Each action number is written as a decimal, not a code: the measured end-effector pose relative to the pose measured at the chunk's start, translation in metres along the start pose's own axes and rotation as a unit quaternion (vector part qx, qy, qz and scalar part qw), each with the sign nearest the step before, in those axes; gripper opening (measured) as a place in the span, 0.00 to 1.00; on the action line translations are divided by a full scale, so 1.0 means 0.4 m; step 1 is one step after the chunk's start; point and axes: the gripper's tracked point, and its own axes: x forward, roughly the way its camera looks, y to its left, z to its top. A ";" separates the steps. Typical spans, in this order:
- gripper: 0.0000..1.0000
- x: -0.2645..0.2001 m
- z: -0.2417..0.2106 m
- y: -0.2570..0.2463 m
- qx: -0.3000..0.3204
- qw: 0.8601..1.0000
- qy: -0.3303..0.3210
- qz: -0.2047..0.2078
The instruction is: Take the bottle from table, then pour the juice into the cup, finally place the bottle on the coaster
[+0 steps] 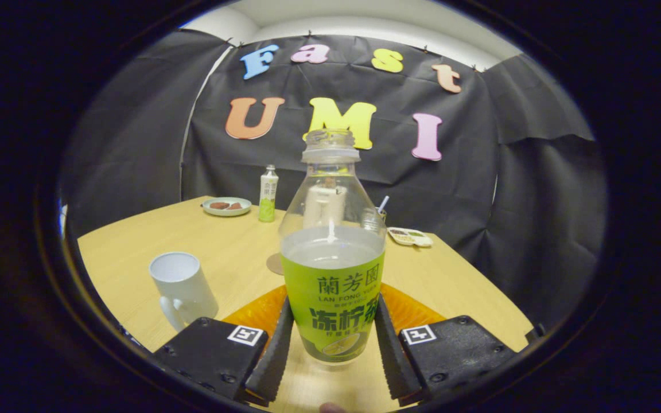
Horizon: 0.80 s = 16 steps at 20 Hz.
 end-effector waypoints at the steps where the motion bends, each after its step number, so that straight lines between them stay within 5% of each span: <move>1: 0.74 -0.003 0.007 0.005 -0.023 1.000 0.003 -0.001; 8: 0.74 0.017 0.078 0.058 -0.188 0.982 0.011 -0.009; 16: 0.74 0.061 0.092 0.059 -0.347 0.937 0.017 -0.039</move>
